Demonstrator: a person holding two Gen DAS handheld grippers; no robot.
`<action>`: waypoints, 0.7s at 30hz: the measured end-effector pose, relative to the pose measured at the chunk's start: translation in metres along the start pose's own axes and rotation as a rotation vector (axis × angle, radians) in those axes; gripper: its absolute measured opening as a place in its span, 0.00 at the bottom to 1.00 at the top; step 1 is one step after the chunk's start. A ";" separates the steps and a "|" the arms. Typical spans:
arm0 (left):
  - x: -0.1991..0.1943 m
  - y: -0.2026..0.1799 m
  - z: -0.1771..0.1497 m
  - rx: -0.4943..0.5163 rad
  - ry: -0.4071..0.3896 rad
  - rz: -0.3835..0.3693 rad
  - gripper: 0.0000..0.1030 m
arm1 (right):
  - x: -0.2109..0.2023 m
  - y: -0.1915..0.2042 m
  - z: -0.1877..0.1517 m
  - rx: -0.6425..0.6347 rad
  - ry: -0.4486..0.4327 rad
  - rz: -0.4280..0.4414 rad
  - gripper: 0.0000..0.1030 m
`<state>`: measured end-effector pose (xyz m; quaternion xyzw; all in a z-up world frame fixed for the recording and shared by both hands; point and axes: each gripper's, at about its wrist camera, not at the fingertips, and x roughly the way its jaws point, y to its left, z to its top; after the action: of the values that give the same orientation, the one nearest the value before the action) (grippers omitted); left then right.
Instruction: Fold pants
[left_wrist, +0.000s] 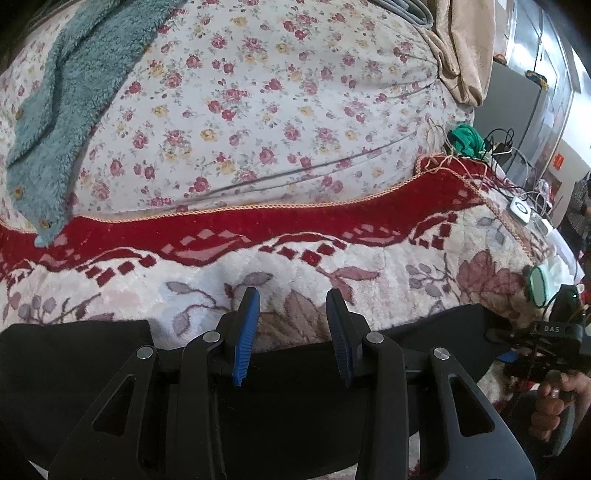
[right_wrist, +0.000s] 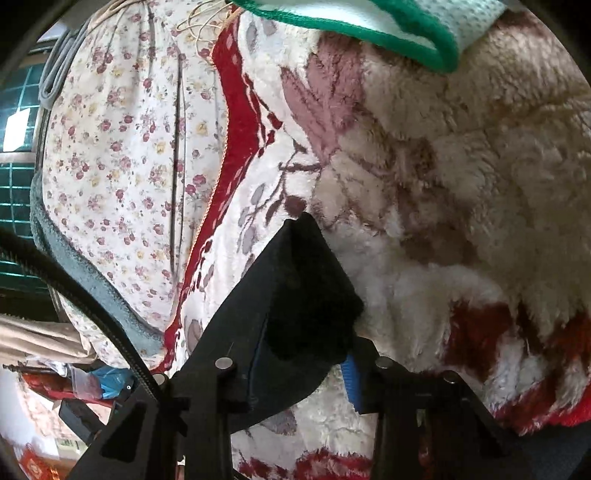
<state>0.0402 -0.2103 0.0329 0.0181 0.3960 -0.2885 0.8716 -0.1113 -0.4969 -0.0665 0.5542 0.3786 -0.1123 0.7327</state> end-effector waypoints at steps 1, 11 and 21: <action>0.001 -0.001 0.000 0.000 0.005 -0.009 0.34 | 0.000 -0.002 0.000 0.010 -0.004 0.009 0.34; 0.026 -0.047 0.012 0.100 0.121 -0.200 0.34 | -0.005 -0.005 -0.006 0.041 -0.012 -0.006 0.29; 0.120 -0.143 0.048 0.150 0.468 -0.443 0.34 | -0.006 -0.004 -0.001 0.006 0.071 -0.027 0.15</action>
<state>0.0614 -0.4007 0.0096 0.0615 0.5575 -0.4873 0.6693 -0.1185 -0.4986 -0.0654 0.5548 0.4114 -0.1036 0.7157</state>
